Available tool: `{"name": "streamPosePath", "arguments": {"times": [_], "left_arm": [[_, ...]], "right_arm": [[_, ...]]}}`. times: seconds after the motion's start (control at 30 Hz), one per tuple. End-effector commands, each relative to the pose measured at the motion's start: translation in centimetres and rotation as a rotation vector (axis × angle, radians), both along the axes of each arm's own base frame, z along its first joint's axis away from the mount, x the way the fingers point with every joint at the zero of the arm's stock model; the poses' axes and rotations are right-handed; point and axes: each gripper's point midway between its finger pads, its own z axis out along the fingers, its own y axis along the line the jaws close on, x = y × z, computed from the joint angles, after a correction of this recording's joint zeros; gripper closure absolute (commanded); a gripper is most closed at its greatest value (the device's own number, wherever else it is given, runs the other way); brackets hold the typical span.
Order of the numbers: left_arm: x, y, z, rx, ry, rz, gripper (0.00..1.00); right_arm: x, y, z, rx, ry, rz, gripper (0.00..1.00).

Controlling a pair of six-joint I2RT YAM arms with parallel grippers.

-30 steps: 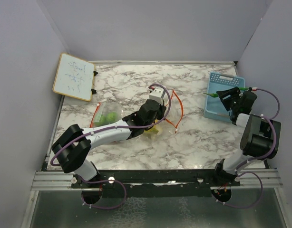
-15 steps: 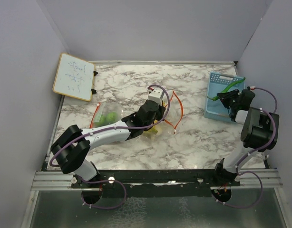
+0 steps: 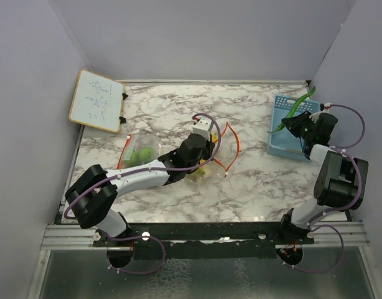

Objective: Open the zip-top bag and remove the fake food
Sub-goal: Place the fake vegetable in the bin.

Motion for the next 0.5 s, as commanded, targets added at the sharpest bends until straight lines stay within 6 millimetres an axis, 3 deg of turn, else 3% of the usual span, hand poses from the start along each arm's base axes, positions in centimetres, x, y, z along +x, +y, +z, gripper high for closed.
{"name": "streamPosePath", "arguments": {"times": [0.0, 0.17, 0.3, 0.47], "left_arm": [[-0.4, -0.1, 1.8, -0.052, -0.025, -0.024, 1.00], [-0.5, 0.0, 1.9, -0.054, -0.026, -0.029, 1.00], [-0.6, 0.0, 1.8, -0.050, -0.025, -0.030, 1.00], [-0.5, -0.2, 1.8, -0.050, -0.025, -0.034, 1.00]], "right_arm": [[-0.4, 2.5, 0.4, -0.027, 0.014, 0.189, 0.98], [-0.4, 1.9, -0.3, -0.063, 0.062, 0.181, 0.97], [-0.3, 1.1, -0.5, -0.081, 0.091, 0.138, 0.62], [-0.9, 0.0, 0.1, -0.103, 0.089, 0.053, 0.47]]}}
